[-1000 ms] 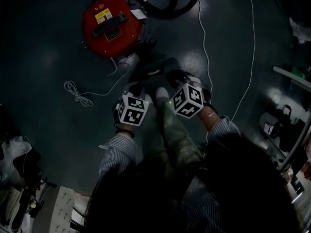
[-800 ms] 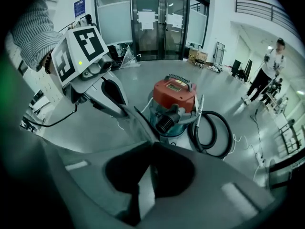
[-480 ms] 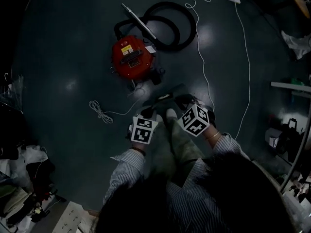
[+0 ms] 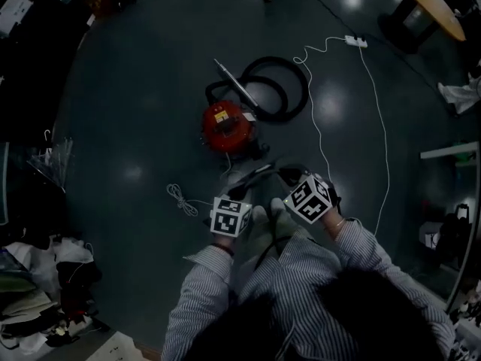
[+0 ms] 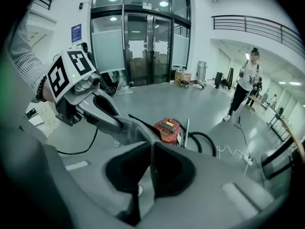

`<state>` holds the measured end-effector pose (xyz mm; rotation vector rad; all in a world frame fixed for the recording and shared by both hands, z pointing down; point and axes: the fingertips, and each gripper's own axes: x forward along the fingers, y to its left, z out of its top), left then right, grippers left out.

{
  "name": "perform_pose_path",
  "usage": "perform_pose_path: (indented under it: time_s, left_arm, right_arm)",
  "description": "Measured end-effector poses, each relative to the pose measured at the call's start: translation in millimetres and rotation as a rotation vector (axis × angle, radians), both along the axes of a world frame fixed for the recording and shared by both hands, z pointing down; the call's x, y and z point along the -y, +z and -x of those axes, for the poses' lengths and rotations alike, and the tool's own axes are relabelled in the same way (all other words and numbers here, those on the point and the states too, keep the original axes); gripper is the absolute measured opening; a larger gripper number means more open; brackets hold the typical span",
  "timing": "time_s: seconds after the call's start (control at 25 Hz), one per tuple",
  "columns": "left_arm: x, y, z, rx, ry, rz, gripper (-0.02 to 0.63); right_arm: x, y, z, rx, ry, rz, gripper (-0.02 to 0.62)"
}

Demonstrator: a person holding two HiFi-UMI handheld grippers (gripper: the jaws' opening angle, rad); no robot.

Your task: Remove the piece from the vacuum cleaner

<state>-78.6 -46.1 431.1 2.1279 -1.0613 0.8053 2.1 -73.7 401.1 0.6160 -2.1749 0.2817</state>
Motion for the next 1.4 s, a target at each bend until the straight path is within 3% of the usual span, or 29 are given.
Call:
perform_pose_path:
  time_s: [0.36, 0.64, 1.4]
  left_arm:
    - [6, -79, 0, -0.024, 0.014, -0.142, 0.017]
    - [7, -108, 1, -0.015, 0.049, -0.200, 0.017]
    - [1, -110, -11, -0.023, 0.084, -0.167, 0.017]
  right_arm:
    - [-15, -70, -5, 0.150, 0.014, -0.035, 0.021]
    - [-10, -97, -2, 0.210, 0.024, -0.066, 0.021]
    - [-15, -101, -14, 0.201, 0.011, -0.072, 0.021]
